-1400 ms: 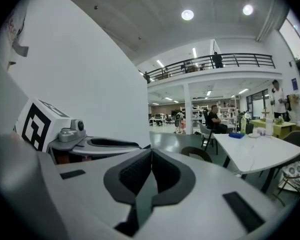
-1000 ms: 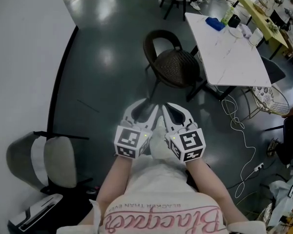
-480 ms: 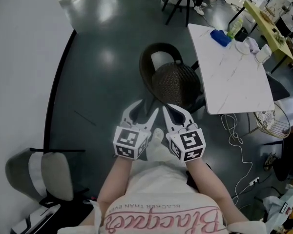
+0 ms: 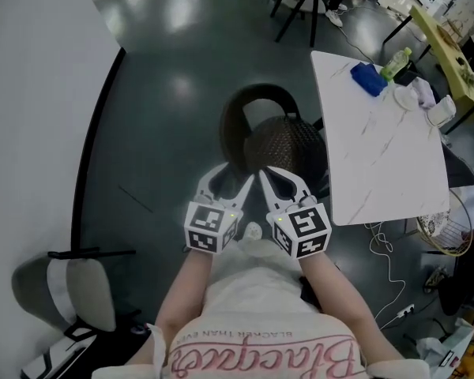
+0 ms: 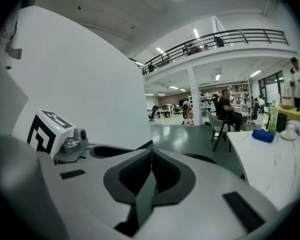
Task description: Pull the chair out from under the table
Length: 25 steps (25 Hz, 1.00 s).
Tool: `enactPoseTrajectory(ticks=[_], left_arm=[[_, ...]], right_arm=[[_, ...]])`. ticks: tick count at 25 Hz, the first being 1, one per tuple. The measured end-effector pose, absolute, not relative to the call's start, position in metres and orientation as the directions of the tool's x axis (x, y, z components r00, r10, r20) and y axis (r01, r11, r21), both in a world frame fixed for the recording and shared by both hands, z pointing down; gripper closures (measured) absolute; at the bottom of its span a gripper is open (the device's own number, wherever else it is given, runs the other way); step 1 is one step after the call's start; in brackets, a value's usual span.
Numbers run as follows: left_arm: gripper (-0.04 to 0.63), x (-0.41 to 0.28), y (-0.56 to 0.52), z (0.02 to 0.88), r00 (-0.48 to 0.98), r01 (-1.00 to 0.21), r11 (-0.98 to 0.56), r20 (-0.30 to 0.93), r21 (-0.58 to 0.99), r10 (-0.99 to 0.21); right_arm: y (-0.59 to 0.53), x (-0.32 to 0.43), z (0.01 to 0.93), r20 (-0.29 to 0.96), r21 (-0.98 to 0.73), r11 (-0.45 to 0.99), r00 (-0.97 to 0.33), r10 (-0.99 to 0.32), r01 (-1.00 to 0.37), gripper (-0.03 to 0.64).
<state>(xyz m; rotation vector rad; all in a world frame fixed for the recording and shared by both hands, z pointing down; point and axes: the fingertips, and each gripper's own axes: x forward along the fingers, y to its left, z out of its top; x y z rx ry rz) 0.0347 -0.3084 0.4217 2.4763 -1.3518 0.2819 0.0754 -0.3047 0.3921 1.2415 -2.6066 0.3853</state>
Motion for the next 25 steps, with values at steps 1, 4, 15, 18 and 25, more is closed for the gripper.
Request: enactPoseTrajectory(ticks=[1, 4, 15, 18, 25], left_arm=[[0.41, 0.034, -0.315, 0.425, 0.531, -0.847, -0.503, 0.323, 0.173, -0.783], [0.41, 0.033, -0.336, 0.433, 0.519, -0.854, -0.489, 0.345, 0.175, -0.782], [0.402, 0.01, -0.376, 0.487, 0.463, -0.884, -0.419, 0.511, 0.207, -0.724], [0.402, 0.002, -0.388, 0.513, 0.461, -0.885, -0.406, 0.553, 0.228, -0.694], [0.402, -0.021, -0.436, 0.602, 0.436, -0.899, -0.344, 0.645, 0.273, -0.628]], right_arm=[[-0.312, 0.077, 0.394, 0.317, -0.149, 0.602, -0.615, -0.722, -0.784, 0.614], [-0.334, 0.081, 0.401, 0.323, -0.183, 0.584, -0.609, -0.725, -0.791, 0.614], [-0.379, 0.079, 0.427, 0.376, -0.401, 0.438, -0.581, -0.722, -0.804, 0.614], [-0.392, 0.072, 0.44, 0.402, -0.365, 0.454, -0.577, -0.711, -0.813, 0.614], [-0.415, 0.059, 0.517, 0.478, -0.303, 0.459, -0.55, -0.685, -0.835, 0.614]])
